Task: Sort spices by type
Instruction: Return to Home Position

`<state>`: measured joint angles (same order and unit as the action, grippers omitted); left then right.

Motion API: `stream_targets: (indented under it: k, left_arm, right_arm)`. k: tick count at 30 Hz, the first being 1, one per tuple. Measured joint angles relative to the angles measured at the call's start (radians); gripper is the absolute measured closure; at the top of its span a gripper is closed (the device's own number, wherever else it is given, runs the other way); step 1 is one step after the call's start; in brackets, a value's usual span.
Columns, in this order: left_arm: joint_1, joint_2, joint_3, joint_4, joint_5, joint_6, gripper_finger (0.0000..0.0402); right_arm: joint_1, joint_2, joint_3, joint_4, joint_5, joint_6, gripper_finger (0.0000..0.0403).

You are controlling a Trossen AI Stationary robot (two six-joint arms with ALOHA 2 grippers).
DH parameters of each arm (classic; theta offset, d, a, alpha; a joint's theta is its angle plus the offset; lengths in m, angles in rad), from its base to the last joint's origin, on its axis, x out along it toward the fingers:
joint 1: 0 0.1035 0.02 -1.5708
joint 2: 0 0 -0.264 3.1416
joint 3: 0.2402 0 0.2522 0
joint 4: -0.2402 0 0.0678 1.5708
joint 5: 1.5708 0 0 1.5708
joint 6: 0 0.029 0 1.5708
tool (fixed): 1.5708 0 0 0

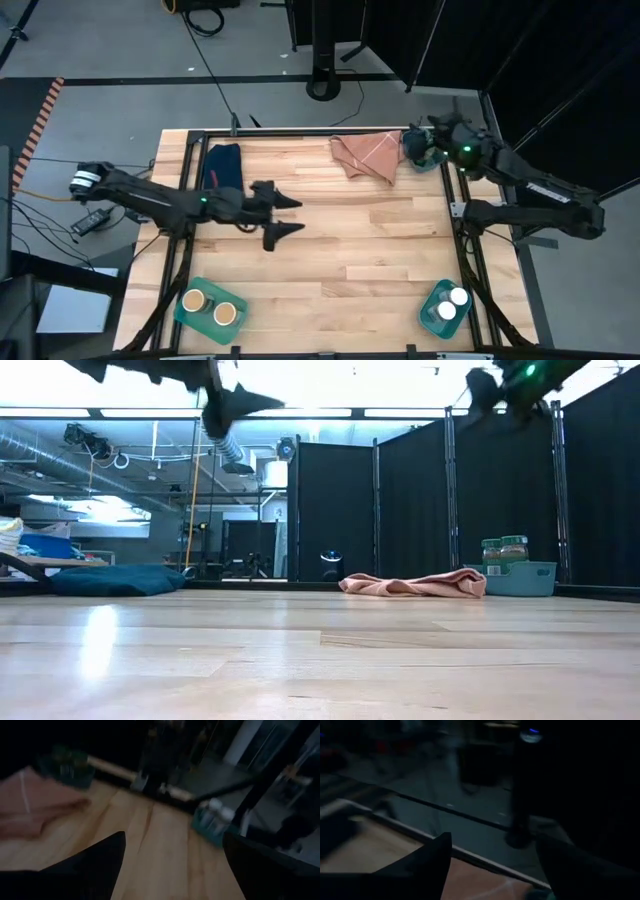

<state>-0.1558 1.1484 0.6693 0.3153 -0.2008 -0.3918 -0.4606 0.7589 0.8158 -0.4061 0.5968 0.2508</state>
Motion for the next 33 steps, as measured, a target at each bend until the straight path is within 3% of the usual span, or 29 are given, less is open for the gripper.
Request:
stream_targets:
  k: [12,17,21,26,33]
  left_arm:
    - [-0.002,-0.359,0.0,0.005,-0.007,-0.008,0.0062]
    - [-0.002,-0.521,0.0,-0.023,0.032,0.083,0.0062]
    - [-0.002,-0.652,0.0,-0.139,0.034,0.13,0.0062]
    - [-0.002,-0.791,0.0,-0.306,-0.031,0.138,0.0062]
    - [-0.002,-0.9,0.0,-0.47,-0.121,0.143,0.0062]
  right_arm:
    - [0.113,-0.227,0.082,-0.133,-0.431,-0.004,0.0103]
    - [0.134,-0.348,0.083,-0.133,-0.498,0.018,0.0105]
    - [0.143,-0.448,0.082,-0.153,-0.578,0.019,0.0106]
    - [0.144,-0.572,0.082,-0.195,-0.676,0.017,0.0102]
    - [0.141,-0.717,0.08,-0.367,-0.7,0.127,0.0101]
